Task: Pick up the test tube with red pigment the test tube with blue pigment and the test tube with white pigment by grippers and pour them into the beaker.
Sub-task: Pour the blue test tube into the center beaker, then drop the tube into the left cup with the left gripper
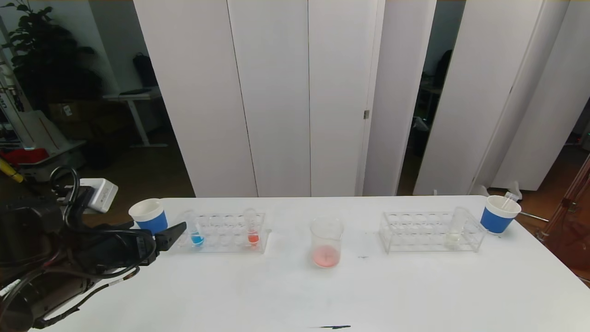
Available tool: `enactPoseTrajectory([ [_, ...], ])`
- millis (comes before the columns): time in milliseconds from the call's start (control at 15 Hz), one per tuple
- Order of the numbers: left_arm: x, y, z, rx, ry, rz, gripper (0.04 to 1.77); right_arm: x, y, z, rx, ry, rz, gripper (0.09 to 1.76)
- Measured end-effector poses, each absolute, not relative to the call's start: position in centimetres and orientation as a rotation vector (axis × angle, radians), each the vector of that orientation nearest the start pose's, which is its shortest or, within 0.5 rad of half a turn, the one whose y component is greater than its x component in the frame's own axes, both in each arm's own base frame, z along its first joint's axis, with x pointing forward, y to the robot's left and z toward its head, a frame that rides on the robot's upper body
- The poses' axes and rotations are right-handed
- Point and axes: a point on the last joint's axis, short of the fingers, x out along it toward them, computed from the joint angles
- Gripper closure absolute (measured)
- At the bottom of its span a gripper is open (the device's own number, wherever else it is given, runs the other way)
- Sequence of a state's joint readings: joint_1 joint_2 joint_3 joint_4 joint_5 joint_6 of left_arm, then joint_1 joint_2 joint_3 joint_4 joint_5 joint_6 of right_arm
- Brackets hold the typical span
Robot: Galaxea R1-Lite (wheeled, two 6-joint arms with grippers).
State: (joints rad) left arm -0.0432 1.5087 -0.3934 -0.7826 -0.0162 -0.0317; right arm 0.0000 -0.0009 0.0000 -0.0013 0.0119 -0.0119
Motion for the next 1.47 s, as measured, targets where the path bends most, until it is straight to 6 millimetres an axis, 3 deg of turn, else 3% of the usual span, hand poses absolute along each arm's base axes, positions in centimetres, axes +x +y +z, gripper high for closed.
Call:
enactPoseTrajectory([
  [1067,30.2,-1.5,6.2,-0.087,0.337,0.037,0.06,-2.3,0.0,7.6,-0.012,-0.002,0.012,0.1],
  [1467,32.6,-1.3,5.2,-0.09,0.314,0.077,0.06,-2.3,0.0,7.6,-0.012,-0.002,0.012,0.1],
])
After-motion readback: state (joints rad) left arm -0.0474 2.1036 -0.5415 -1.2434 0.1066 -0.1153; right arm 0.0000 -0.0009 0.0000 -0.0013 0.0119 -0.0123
